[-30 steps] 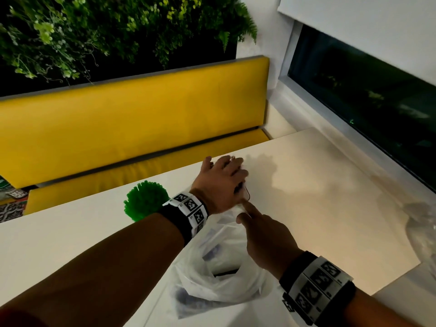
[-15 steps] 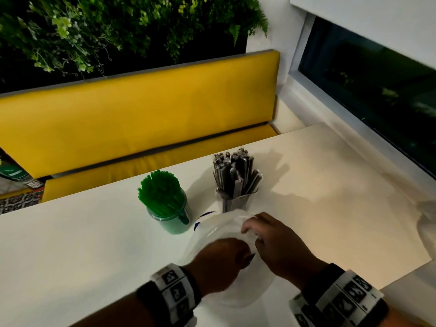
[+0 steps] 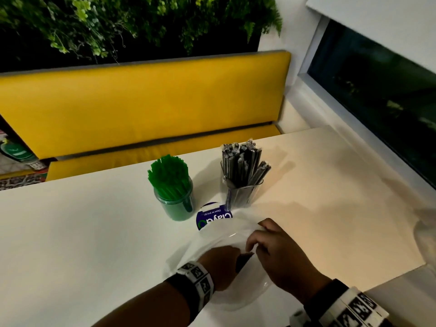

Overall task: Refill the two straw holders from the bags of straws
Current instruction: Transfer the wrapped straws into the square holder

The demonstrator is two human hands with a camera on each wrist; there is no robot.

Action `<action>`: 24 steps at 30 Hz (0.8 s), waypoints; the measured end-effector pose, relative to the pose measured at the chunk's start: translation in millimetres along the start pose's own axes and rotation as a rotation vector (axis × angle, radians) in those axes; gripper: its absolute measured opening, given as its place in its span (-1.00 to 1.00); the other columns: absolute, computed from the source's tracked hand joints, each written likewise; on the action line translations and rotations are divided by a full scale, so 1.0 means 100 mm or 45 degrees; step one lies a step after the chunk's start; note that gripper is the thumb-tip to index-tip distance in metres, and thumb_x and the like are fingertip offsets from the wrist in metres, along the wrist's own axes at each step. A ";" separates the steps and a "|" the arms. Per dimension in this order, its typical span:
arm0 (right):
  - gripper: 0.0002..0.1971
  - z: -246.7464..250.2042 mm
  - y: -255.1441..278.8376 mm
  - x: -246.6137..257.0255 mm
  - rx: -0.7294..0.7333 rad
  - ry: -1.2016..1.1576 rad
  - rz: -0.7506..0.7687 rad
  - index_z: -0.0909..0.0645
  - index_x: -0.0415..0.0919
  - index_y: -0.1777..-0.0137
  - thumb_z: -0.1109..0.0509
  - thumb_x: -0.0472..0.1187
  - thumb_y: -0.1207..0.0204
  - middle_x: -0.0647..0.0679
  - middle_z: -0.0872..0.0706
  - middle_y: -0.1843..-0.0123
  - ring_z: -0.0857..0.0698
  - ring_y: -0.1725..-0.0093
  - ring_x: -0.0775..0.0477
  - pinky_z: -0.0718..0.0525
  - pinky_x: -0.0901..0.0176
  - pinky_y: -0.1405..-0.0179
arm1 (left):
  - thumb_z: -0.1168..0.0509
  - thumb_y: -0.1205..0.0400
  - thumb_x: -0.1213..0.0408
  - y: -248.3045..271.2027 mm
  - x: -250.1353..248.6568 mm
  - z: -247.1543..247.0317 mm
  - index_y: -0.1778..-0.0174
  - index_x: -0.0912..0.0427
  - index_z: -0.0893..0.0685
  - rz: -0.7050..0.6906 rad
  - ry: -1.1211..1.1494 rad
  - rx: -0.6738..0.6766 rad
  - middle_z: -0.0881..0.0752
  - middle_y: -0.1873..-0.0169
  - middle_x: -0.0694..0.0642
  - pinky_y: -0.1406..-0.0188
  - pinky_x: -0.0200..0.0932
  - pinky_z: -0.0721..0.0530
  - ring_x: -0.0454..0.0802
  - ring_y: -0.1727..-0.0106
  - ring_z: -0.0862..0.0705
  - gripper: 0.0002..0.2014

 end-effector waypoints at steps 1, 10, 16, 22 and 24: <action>-0.77 0.00 0.01 0.00 0.005 0.013 -0.014 -0.61 0.12 0.15 -0.36 -0.30 -0.43 0.24 -0.43 0.03 -0.53 0.06 0.27 -0.44 0.53 0.15 | 0.09 -0.80 -0.12 0.00 0.02 0.01 -0.21 0.07 -0.65 -0.023 0.019 0.004 -0.72 -0.22 0.17 -0.27 -0.02 -0.52 0.22 -0.25 -0.65 -0.52; -0.64 0.05 -0.10 -0.09 -0.004 -0.175 -0.135 -0.53 0.14 0.13 -0.27 -0.44 -0.41 0.18 -0.50 0.08 -0.54 0.05 0.21 -0.49 0.33 0.16 | -0.28 -0.69 0.10 0.15 -0.02 0.50 -0.09 0.00 -0.65 -0.255 0.363 0.135 -0.73 -0.01 -0.01 -0.03 -0.15 -0.53 -0.03 0.03 -0.61 -0.87; -0.54 0.16 -0.27 -0.17 -0.002 0.132 -0.150 -0.31 0.26 -0.12 -0.26 -0.37 -0.46 0.05 -0.38 -0.29 -0.57 0.29 -0.05 -0.62 -0.07 0.33 | -0.45 -0.58 0.28 0.48 -0.18 1.11 0.20 0.01 -0.73 -0.504 0.777 -0.031 -0.74 0.30 -0.11 0.02 -0.07 -0.71 -0.20 0.26 -0.65 -0.92; -0.45 0.17 -0.54 -0.02 0.186 0.566 -0.142 -0.27 0.09 -0.57 -0.05 -0.30 -0.59 0.11 0.30 -0.74 -0.61 -0.18 -0.17 -0.68 -0.05 0.08 | -0.33 -0.61 0.52 0.55 -0.14 2.19 0.12 0.12 -0.69 -0.700 1.795 -0.890 -0.71 0.27 0.21 0.03 0.03 -0.67 0.20 0.15 -0.69 -0.82; -0.47 0.15 -0.63 0.00 0.206 0.619 -0.139 -0.30 0.07 -0.55 -0.03 -0.30 -0.59 0.07 0.24 -0.75 -0.62 -0.18 -0.19 -0.70 -0.07 0.05 | -0.28 -0.67 0.55 0.36 -0.13 2.33 0.07 0.20 -0.61 -0.639 1.770 -1.069 -0.71 0.31 0.16 0.09 0.07 -0.66 0.18 0.17 -0.66 -0.85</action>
Point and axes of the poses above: each hand's wrist, its own y-axis away from the middle knuckle, its own z-axis out of the back of the hand, x = y × z, the point moved 2 cm from there along -y, towards the middle knuckle
